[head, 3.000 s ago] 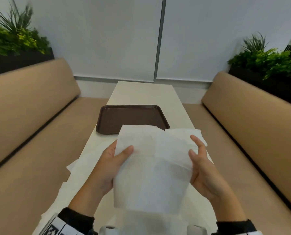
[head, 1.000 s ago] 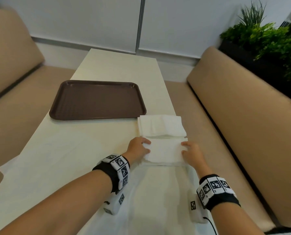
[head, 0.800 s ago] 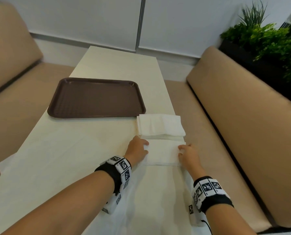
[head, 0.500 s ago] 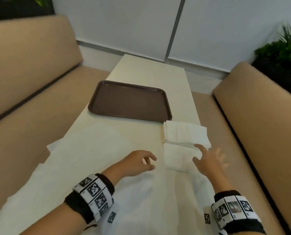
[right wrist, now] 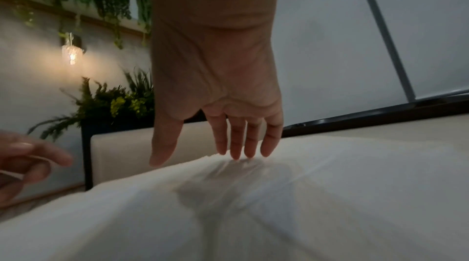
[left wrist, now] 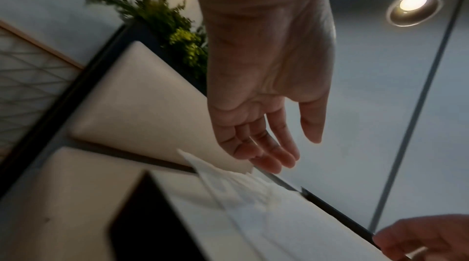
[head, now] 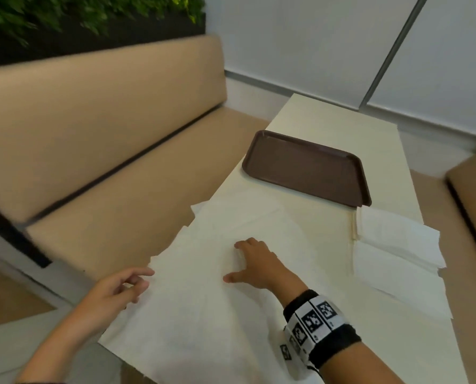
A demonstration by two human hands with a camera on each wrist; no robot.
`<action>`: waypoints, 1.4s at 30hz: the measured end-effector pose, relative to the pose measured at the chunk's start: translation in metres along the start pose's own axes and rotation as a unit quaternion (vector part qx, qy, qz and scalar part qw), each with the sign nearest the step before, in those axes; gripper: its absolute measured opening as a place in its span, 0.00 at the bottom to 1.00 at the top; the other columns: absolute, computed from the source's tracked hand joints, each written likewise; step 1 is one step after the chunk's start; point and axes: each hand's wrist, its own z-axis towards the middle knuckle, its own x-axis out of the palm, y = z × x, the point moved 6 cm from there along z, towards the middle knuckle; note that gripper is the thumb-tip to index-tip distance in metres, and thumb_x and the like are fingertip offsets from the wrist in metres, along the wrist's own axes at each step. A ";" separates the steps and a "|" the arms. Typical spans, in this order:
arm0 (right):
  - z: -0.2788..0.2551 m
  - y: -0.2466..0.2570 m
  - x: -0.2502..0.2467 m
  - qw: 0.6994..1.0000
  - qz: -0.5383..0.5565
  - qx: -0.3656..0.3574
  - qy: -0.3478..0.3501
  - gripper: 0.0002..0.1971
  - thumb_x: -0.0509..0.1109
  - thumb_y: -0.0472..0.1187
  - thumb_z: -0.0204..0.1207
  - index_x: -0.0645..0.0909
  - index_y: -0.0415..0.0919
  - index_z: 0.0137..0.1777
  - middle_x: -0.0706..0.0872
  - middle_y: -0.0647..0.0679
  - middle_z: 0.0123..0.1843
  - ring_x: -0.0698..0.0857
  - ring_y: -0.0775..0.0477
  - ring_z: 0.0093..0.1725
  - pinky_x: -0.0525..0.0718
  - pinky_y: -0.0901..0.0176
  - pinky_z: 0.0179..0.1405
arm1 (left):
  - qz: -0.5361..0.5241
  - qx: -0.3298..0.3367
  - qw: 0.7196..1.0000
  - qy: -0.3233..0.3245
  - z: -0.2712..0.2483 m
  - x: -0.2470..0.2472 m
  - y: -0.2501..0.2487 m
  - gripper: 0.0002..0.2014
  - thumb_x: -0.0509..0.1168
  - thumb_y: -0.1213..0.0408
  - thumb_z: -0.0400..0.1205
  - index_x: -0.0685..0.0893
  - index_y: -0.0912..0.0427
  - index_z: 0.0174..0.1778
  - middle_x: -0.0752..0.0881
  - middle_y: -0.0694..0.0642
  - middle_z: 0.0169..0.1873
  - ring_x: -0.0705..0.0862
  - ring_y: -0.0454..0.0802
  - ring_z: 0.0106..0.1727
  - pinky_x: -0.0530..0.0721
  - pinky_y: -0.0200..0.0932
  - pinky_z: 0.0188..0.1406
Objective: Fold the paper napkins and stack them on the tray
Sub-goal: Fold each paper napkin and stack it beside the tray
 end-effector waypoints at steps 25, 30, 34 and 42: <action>-0.001 0.004 0.006 0.987 0.066 0.139 -0.042 0.48 0.85 0.48 0.60 0.58 0.45 0.74 0.75 0.42 0.62 0.80 0.38 0.59 0.79 0.54 0.47 | -0.039 -0.027 0.996 -0.077 -0.023 -0.042 0.049 0.09 0.66 0.70 0.81 0.87 0.52 0.51 0.83 0.65 0.48 0.83 0.55 0.38 0.74 0.44 0.39; -0.011 0.005 -0.007 0.975 0.188 0.077 -0.091 0.37 0.78 0.32 0.69 0.64 0.52 0.72 0.70 0.44 0.60 0.77 0.43 0.51 0.79 0.63 0.34 | -0.044 -0.025 0.996 -0.079 -0.025 -0.046 0.049 0.09 0.66 0.70 0.81 0.87 0.52 0.51 0.82 0.66 0.48 0.83 0.56 0.39 0.74 0.44 0.40; -0.025 -0.001 -0.013 0.924 0.352 0.052 -0.139 0.34 0.78 0.31 0.67 0.69 0.55 0.67 0.74 0.45 0.59 0.79 0.42 0.57 0.80 0.62 0.36 | -0.042 -0.017 0.995 -0.090 -0.026 -0.048 0.045 0.09 0.65 0.69 0.81 0.87 0.52 0.52 0.82 0.64 0.49 0.83 0.57 0.41 0.75 0.43 0.41; -0.067 0.024 -0.050 0.923 0.330 -0.081 -0.179 0.14 0.71 0.27 0.73 0.87 0.49 0.46 0.84 0.59 0.39 0.77 0.62 0.30 0.77 0.71 0.32 | -0.063 0.024 0.993 -0.091 -0.024 -0.040 0.013 0.11 0.71 0.68 0.79 0.85 0.46 0.51 0.84 0.53 0.55 0.82 0.50 0.56 0.75 0.33 0.50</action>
